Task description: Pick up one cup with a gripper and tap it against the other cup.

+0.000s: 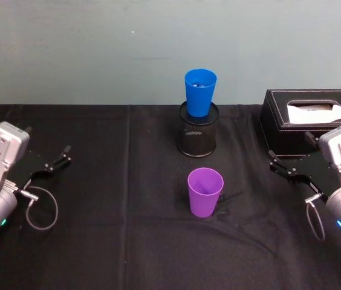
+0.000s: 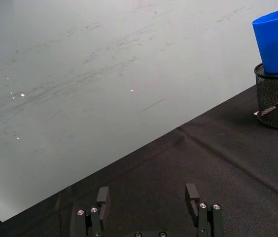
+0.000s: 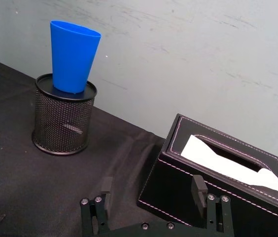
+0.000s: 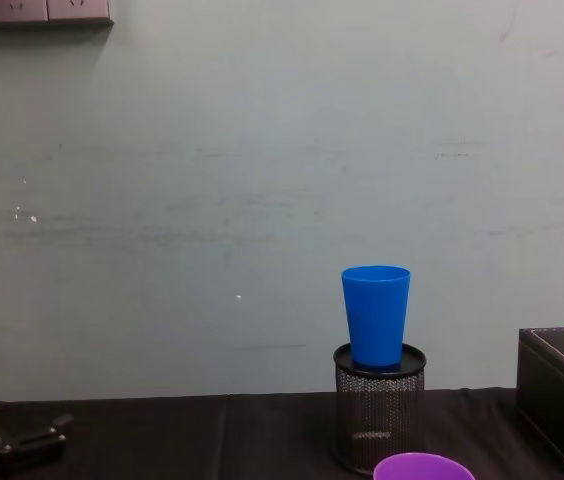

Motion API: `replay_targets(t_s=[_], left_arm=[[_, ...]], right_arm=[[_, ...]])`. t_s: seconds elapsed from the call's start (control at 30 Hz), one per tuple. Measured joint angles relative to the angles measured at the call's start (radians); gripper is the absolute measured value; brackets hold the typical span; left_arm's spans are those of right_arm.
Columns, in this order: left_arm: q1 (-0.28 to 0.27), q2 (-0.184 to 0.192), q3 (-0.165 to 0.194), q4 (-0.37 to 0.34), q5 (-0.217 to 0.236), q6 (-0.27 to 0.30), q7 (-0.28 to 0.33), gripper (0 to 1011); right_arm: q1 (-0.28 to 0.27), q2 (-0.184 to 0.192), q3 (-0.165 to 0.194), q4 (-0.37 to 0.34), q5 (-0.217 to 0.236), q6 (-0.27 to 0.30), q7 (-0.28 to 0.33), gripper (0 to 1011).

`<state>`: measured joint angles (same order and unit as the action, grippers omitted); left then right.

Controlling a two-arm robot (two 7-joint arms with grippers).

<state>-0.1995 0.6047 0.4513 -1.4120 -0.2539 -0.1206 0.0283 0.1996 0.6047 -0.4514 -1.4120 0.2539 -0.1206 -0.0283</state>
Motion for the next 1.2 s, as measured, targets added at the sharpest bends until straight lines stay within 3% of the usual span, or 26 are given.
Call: replay_targets(t_s=[1.2], left_arm=[[0.0,0.0,0.0,0.0,0.0,0.0,0.0,1000]], right_arm=[[0.0,0.0,0.0,0.0,0.0,0.0,0.0,1003]])
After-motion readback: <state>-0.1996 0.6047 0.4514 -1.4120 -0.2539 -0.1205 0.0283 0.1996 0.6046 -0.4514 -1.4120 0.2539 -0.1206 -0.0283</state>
